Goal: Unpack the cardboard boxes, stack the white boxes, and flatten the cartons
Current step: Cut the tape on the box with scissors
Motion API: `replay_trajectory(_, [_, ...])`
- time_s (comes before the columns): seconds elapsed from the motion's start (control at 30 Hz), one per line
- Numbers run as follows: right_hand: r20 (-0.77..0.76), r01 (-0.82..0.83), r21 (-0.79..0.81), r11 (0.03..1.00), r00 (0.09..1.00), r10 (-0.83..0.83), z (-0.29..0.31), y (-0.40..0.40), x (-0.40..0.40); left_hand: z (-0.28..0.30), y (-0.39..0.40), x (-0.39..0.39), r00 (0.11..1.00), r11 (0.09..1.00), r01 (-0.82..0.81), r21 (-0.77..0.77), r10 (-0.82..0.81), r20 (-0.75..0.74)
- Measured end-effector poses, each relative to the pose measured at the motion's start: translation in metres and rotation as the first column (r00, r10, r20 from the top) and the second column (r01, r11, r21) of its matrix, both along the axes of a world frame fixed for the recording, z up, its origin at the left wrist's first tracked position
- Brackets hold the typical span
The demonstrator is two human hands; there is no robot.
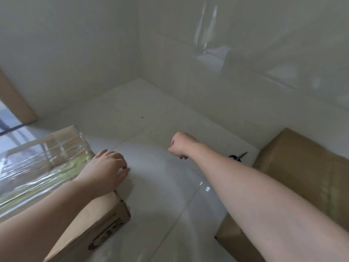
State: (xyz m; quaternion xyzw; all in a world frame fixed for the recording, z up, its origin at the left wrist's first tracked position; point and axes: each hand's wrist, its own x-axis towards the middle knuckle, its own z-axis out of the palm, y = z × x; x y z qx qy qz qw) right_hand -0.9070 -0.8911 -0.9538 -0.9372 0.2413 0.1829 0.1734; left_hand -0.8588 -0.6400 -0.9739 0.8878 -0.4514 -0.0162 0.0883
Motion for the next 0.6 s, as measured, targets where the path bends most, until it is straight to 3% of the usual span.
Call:
replay_trajectory(0.17, [-0.026, 0.052, -0.062, 0.997, 0.998, -0.054, -0.037, -0.069, 0.000, -0.002, -0.064, -0.004, 0.995, 0.999, -0.053, 0.000, 0.053, -0.084])
replay_trajectory(0.37, [-0.074, 0.248, -0.091, 0.965, 0.964, -0.255, -0.098, -0.156, -0.017, -0.024, -0.125, -0.020, 0.982, 0.997, -0.063, -0.038, 0.055, -0.181])
replay_trajectory(0.6, [-0.020, 0.559, -0.157, 0.814, 0.822, -0.568, -0.145, -0.236, -0.043, -0.047, -0.176, -0.030, 0.967, 0.993, -0.042, -0.109, 0.013, -0.255])
